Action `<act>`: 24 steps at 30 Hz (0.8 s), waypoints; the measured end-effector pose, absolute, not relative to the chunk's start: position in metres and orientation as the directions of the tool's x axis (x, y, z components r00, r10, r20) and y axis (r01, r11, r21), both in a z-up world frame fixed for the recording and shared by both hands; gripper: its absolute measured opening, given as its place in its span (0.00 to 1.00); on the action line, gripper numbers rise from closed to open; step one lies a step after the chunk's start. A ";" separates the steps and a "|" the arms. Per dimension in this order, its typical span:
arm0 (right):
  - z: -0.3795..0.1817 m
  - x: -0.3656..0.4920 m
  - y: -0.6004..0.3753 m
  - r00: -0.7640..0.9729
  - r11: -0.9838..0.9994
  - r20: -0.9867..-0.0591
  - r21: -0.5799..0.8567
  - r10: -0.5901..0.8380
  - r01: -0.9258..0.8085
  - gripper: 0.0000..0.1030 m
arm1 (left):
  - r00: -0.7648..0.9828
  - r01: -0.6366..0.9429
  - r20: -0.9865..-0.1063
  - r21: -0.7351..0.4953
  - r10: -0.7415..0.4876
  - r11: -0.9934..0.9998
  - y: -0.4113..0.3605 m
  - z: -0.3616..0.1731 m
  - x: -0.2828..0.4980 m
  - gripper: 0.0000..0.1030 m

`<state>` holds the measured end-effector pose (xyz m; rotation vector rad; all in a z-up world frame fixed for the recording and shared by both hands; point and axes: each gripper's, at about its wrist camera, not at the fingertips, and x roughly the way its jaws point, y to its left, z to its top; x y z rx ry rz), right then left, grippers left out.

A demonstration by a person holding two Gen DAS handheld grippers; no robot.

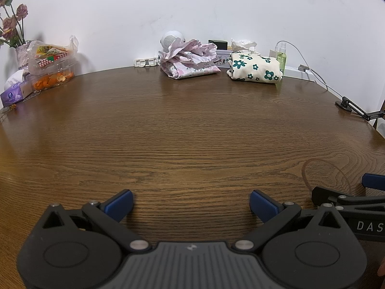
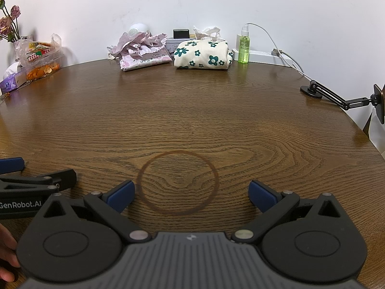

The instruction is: Fold clothes

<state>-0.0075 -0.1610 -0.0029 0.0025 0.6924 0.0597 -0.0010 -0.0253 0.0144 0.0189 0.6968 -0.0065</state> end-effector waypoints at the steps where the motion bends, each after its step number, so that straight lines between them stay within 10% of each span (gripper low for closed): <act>1: -0.003 -0.008 -0.161 0.768 0.998 -0.638 0.022 0.056 -0.054 0.99 | 0.767 0.012 -0.642 0.015 0.000 1.000 -0.025 0.014 -0.001 1.00; 24: -0.003 -0.007 -0.160 0.768 0.999 -0.638 0.021 0.050 -0.048 0.99 | 0.767 0.013 -0.641 0.015 0.000 1.000 -0.025 0.013 -0.001 1.00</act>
